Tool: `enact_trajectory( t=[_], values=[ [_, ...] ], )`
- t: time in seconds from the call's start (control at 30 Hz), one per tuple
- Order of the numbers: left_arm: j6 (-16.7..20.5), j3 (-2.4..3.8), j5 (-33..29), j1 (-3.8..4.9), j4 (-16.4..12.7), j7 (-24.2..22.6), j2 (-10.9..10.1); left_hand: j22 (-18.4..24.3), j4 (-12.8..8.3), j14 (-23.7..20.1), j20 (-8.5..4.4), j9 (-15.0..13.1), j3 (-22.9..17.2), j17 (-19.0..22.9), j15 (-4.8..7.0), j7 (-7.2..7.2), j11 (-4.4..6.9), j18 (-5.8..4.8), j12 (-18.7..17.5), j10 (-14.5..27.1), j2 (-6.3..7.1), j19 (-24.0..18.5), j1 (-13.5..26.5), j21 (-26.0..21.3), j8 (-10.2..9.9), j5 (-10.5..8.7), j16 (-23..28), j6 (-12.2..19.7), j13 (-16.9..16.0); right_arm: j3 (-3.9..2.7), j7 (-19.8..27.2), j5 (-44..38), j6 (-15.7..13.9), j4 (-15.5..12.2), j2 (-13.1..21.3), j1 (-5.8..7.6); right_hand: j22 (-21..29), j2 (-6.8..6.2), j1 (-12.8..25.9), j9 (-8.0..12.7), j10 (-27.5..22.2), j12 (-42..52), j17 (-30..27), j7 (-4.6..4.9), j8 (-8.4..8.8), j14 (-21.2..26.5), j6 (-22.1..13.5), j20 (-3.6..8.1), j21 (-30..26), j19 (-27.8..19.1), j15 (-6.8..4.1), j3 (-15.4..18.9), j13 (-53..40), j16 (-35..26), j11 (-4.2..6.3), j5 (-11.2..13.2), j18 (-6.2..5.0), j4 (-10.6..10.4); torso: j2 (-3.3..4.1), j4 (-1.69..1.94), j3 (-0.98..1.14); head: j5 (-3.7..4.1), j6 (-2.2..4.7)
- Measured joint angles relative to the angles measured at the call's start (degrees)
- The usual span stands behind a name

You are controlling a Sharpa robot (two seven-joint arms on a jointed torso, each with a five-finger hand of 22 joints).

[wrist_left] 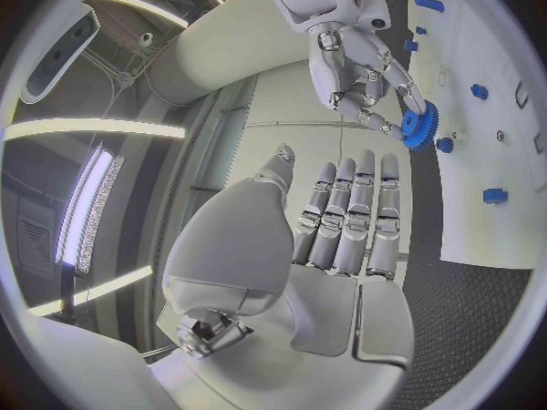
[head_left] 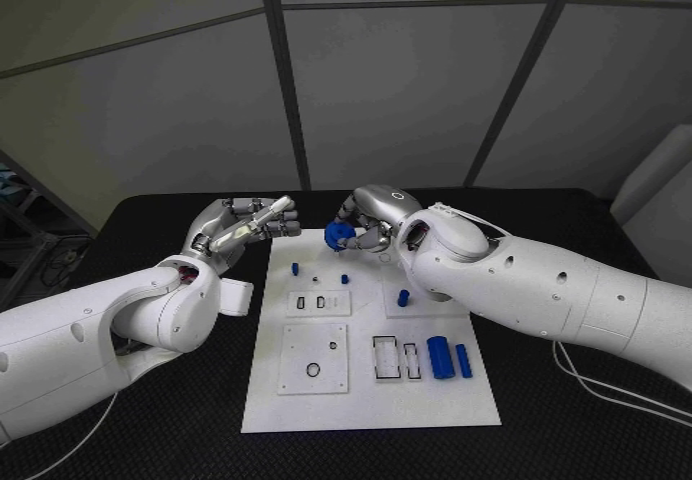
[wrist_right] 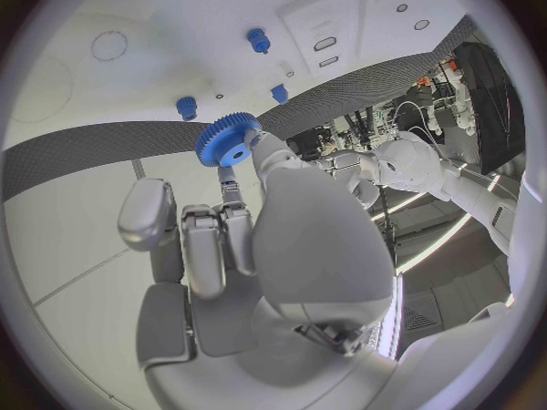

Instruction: Assemble the parts on the task board

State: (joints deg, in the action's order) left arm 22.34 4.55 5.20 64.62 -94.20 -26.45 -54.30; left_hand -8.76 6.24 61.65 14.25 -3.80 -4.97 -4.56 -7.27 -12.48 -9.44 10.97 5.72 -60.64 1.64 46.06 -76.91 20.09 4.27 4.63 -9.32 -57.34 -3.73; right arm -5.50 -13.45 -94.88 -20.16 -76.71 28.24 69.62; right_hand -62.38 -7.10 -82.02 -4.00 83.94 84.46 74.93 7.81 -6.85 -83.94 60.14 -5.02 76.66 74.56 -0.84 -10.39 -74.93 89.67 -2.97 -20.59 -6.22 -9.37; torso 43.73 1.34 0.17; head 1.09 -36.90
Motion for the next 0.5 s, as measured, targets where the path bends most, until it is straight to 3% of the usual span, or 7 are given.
enact_trajectory(
  t=[0.5],
  values=[
    [-0.14, 0.01, 0.01, 0.09, 0.04, 0.08, 0.24, 0.00, 0.00, 0.00, 0.00, 0.00, 0.00, 0.00, 0.00, 0.00, 0.00, 0.00, 0.00, 0.00, 0.00, 0.00, 0.00, 0.00, 0.00, 0.00, 0.00, 0.00, 0.00, 0.06, 0.46, -1.12, 1.50, 4.95, -3.96, -0.02, 0.06, -0.38, 0.38, 0.01, 0.00, -0.25, -0.01, -0.03, 0.26, 0.00, 0.03, 0.00, 0.00, 0.00, 0.00, -0.14, 0.00, 0.00, 0.00, 0.99, 0.00, -0.14, 0.02, -0.01, 0.07, -0.35, -0.15]
  ],
)
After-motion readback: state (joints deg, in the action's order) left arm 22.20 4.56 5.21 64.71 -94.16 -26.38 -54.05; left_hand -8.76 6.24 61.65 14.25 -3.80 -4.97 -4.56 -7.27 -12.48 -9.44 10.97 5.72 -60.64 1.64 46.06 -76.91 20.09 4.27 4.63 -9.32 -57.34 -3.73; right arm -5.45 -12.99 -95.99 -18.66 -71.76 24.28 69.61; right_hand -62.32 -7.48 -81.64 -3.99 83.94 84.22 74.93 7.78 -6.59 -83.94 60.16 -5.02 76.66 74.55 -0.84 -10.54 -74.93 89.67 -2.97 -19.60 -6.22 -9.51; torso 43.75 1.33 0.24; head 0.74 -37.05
